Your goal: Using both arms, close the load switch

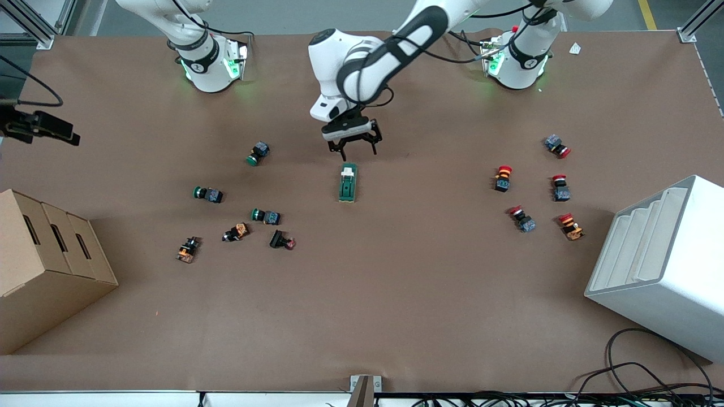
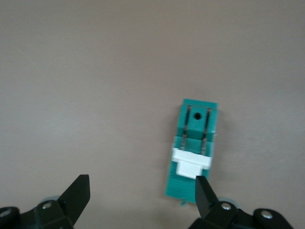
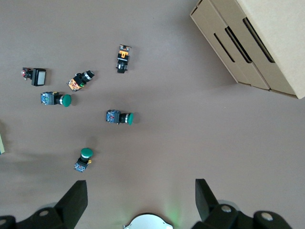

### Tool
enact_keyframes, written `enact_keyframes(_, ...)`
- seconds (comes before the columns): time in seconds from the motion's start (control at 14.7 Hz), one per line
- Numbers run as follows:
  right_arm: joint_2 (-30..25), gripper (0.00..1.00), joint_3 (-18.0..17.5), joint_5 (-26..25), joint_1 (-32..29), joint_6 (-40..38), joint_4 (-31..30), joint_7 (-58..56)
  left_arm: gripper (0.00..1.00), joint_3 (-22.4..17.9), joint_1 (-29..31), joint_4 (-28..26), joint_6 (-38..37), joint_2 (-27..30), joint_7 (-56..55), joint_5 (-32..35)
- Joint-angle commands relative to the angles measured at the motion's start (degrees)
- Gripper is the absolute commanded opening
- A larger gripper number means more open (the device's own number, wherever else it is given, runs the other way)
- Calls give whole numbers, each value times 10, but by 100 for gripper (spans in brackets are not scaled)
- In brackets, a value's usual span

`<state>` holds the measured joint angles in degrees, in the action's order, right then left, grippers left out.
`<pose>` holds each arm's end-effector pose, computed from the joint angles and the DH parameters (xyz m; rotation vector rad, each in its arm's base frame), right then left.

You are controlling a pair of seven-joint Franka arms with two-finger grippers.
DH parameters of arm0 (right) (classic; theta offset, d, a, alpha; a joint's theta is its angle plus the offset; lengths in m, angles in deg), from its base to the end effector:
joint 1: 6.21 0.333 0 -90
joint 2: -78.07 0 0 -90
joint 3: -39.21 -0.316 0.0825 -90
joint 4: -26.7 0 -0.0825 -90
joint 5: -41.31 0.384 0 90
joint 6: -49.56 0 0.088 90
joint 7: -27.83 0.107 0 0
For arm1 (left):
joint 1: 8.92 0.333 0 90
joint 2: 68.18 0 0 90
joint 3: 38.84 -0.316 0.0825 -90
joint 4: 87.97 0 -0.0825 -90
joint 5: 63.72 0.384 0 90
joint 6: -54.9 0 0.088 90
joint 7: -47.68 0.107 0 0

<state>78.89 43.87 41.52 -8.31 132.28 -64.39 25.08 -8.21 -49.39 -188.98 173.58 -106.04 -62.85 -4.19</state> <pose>0.5396 -0.0632 0.5978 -3.1140 0.1089 0.2492 0.2771 -0.5855 0.2200 -2.8737 -0.1801 -0.7591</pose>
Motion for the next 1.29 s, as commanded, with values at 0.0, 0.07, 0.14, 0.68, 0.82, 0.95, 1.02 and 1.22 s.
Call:
enact_keyframes(0.0, 21, 100, -7, 6, -11, -8, 25, 4, 98, -1, -22, 7, 2, -27, -95, 87)
enact_keyframes(0.07, 21, 100, -11, 7, -7, -8, 21, 6, 98, -1, -29, -1, 2, -31, -107, 115)
enact_keyframes(0.14, 22, 100, -12, 17, -3, -7, 18, 22, 98, -3, -33, -8, 2, -36, -117, 145)
enact_keyframes(0.68, 37, 100, -12, 86, 135, 178, -107, 280, 98, -8, -40, -50, -12, -59, -228, 350)
enact_keyframes(0.82, 50, 100, -12, 121, 168, 218, -127, 328, 98, -12, -38, -61, -20, -59, -245, 390)
enact_keyframes(0.95, 71, 100, -12, 124, 201, 238, -132, 369, 98, -13, -40, -67, -23, -64, -261, 407)
enact_keyframes(1.02, 78, 100, -12, 124, 220, 268, -143, 403, 99, -13, -41, -66, -24, -67, -266, 407)
enact_keyframes(1.22, 85, 100, -12, 124, 277, 384, -198, 469, 99, -13, -42, -68, -36, -78, -299, 434)
